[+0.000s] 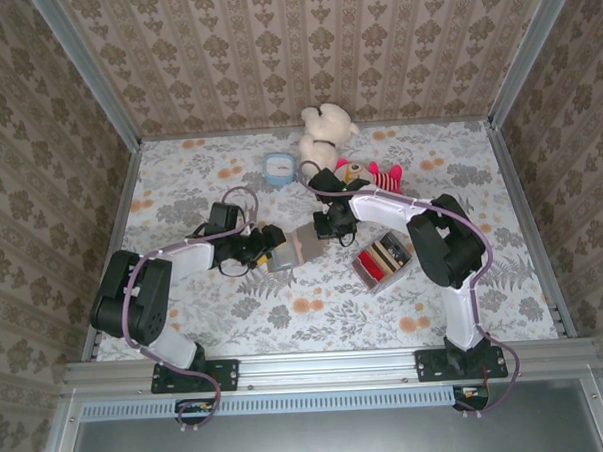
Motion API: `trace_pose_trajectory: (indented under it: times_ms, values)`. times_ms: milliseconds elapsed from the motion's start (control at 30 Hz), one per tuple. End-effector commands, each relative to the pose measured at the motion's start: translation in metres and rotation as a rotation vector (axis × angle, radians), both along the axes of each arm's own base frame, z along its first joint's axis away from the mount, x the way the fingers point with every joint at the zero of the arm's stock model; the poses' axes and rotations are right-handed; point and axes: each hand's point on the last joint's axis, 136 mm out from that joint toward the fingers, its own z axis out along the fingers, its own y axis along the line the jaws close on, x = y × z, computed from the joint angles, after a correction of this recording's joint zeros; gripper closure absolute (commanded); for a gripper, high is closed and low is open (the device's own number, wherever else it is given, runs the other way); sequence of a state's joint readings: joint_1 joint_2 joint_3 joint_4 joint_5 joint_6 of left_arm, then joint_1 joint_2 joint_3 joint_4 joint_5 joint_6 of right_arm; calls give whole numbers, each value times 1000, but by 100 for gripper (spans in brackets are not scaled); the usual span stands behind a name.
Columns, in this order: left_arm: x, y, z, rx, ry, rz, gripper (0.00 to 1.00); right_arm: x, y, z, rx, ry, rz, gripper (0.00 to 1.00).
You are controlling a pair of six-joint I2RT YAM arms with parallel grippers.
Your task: Take the credit cards out of the card holder
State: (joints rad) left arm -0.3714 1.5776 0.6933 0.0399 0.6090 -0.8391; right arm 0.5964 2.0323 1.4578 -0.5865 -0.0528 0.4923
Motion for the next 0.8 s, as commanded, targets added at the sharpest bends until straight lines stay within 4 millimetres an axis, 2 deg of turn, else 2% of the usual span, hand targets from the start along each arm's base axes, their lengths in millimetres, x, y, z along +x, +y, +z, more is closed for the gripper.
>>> trace_pose_trajectory:
  times_ms: [0, 133, 433, 567, 767]
  values:
    - [2, -4, 0, -22, 15, -8, 28, -1, 12, 1, 22, 13, 40, 88]
    - [1, -4, 0, -19, 20, -11, 28, -1, 17, 1, 34, 14, 47, 88]
    - [0, -20, 12, -89, -13, -69, 46, -3, 21, -2, 40, 26, 55, 88]
    - [2, -19, 13, -76, -23, -64, 59, -3, 23, -3, 44, 25, 55, 88]
    - [-1, 0, 0, 28, -5, -18, 84, -5, 24, 4, 58, 22, 56, 88]
